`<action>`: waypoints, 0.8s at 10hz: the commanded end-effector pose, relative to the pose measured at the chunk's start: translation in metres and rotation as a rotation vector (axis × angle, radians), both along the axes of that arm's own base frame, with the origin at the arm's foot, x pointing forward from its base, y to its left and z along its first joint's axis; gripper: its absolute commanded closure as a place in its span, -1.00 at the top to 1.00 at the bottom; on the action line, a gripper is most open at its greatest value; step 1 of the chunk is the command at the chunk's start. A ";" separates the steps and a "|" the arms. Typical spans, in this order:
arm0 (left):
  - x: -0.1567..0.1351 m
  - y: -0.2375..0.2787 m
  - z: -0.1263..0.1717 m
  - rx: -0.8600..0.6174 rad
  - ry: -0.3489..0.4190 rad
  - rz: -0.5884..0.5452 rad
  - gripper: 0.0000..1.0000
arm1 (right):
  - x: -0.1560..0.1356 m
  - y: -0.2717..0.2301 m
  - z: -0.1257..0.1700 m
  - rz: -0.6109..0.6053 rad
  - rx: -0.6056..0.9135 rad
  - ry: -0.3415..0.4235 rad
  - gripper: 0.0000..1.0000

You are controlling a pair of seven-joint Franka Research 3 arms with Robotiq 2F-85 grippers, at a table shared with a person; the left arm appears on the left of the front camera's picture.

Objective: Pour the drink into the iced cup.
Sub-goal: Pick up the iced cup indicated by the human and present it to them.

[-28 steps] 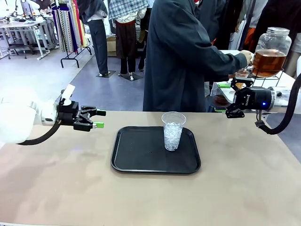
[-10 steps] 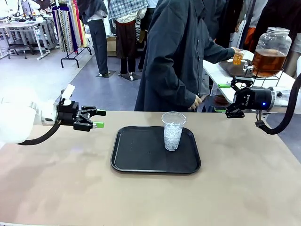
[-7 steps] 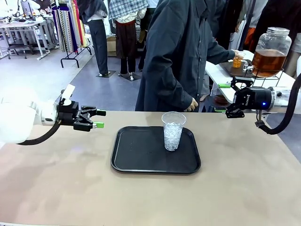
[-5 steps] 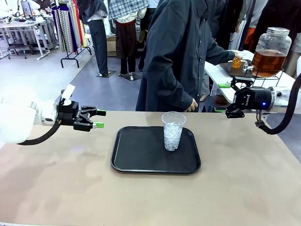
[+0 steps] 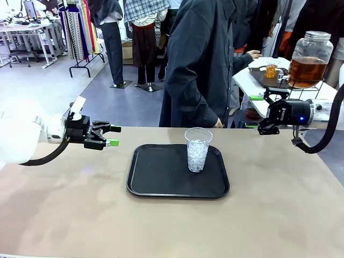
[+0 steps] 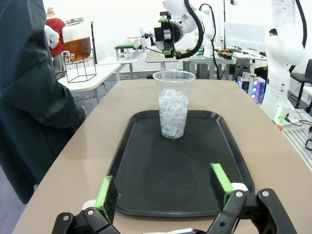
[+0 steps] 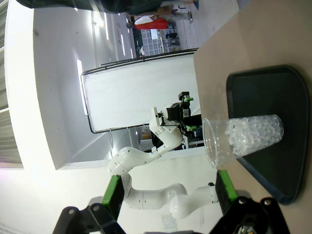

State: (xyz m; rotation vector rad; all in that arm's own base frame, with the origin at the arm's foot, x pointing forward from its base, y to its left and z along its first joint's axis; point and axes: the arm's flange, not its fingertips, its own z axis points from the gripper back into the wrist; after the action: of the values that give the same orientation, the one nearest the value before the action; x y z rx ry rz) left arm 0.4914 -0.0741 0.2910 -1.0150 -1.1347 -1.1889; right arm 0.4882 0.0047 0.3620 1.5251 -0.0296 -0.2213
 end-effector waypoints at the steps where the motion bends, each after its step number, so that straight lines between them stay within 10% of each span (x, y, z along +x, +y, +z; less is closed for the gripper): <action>1: 0.001 -0.001 0.002 0.004 0.009 0.004 1.00 | 0.000 0.000 0.002 -0.002 -0.002 -0.003 1.00; 8: 0.001 -0.001 0.002 0.004 0.009 0.004 1.00 | 0.000 0.000 0.002 -0.002 -0.002 -0.003 1.00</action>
State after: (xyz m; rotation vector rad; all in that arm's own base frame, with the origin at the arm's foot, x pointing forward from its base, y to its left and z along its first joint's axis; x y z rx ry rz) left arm 0.4914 -0.0741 0.2910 -1.0150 -1.1347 -1.1889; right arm 0.4882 0.0047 0.3620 1.5251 -0.0296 -0.2213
